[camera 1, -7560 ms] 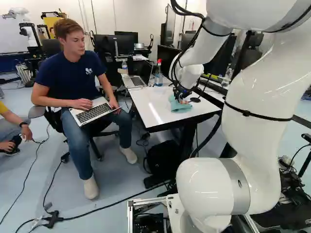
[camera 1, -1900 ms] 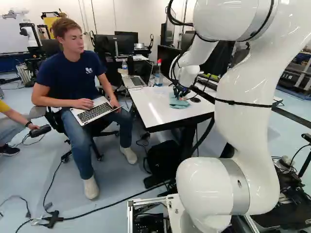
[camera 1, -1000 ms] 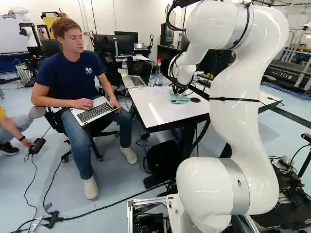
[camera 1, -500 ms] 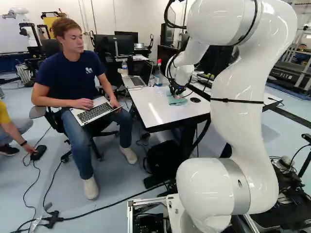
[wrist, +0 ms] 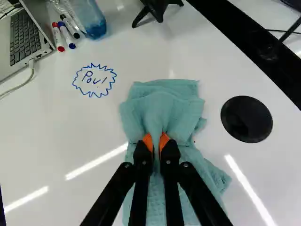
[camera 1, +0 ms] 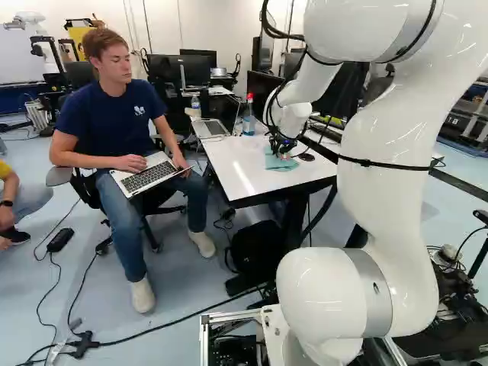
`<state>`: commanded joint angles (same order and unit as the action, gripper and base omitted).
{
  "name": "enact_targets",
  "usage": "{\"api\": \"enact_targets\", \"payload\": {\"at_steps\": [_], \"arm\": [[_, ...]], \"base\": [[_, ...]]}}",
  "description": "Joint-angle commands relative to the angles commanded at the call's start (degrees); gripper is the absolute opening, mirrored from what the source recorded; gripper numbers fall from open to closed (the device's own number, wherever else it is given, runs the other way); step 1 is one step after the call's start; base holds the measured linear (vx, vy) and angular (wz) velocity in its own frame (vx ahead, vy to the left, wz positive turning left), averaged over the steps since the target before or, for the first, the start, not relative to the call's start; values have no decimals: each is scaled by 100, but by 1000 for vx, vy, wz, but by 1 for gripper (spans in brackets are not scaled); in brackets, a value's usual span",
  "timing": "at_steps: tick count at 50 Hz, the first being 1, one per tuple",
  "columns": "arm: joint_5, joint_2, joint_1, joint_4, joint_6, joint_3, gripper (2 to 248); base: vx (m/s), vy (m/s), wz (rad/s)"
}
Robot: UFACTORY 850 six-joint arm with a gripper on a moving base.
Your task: Clean the table with the green towel
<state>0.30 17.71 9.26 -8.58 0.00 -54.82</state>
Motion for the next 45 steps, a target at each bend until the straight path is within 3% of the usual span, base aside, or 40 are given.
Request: {"api": "enact_targets", "payload": {"at_steps": [18,33,45], "arm": [[0,-41,285,0,0,51,36],[0,276,454,0,0,-341,36],[0,567,451,0,0,-710,36]], "base": [[0,0,0],[0,0,0],[0,0,0]]}}
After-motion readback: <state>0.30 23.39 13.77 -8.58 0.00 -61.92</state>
